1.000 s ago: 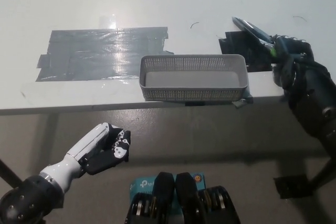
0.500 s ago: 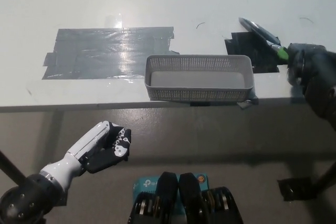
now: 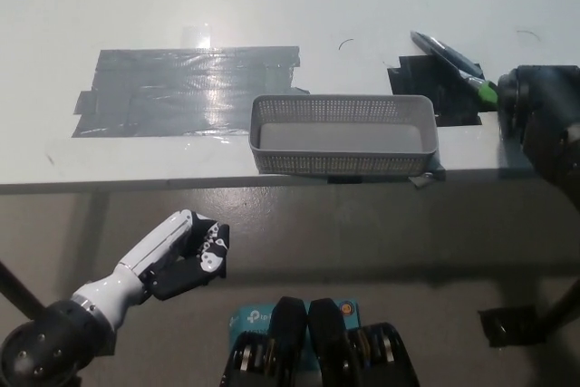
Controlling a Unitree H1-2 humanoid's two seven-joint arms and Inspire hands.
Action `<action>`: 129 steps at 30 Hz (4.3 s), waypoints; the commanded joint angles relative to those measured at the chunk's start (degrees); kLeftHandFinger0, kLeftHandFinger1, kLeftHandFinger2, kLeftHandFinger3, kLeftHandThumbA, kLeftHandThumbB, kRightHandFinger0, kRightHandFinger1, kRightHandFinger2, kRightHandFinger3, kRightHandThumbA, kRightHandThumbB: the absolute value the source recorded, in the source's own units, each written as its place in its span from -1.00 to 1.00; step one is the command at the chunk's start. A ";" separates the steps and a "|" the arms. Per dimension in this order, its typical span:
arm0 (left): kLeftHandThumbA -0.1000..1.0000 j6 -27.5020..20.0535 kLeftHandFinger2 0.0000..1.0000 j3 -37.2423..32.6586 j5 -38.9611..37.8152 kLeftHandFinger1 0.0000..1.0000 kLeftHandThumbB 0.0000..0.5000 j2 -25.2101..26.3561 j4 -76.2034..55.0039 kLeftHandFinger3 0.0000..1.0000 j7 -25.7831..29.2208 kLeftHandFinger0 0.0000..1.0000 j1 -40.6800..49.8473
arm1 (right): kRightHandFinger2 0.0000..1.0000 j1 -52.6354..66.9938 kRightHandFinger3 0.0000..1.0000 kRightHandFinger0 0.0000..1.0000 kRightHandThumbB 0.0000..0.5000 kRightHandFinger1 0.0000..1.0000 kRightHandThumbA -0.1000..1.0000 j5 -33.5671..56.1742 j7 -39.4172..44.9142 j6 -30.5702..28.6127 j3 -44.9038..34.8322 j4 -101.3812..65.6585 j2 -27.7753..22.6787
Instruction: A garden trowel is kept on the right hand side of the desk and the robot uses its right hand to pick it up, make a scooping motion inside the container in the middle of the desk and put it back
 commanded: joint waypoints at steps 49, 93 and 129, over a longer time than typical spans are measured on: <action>-0.61 -3.34 -0.56 -2.57 1.87 -0.74 1.00 3.58 -0.49 -0.51 -4.61 -0.88 -0.89 | -0.12 21.50 -0.72 -1.00 -0.49 -0.74 -1.00 -0.48 -46.78 -27.69 -10.82 -23.92 -9.93; -0.67 -1.73 -0.47 -1.94 1.13 -0.66 1.00 4.86 0.32 -0.41 -5.18 -0.73 -1.40 | 0.39 19.24 0.21 -1.00 -0.40 -0.38 -1.00 11.77 -2.98 -41.81 -18.27 -62.58 -32.34; -0.72 -1.79 -0.46 -2.75 1.07 -0.65 1.00 5.05 0.50 -0.37 -5.63 -0.72 -3.04 | 0.16 11.49 -0.03 -1.00 -0.23 -0.60 -1.00 -0.88 2.13 -46.54 -17.23 -60.27 -30.67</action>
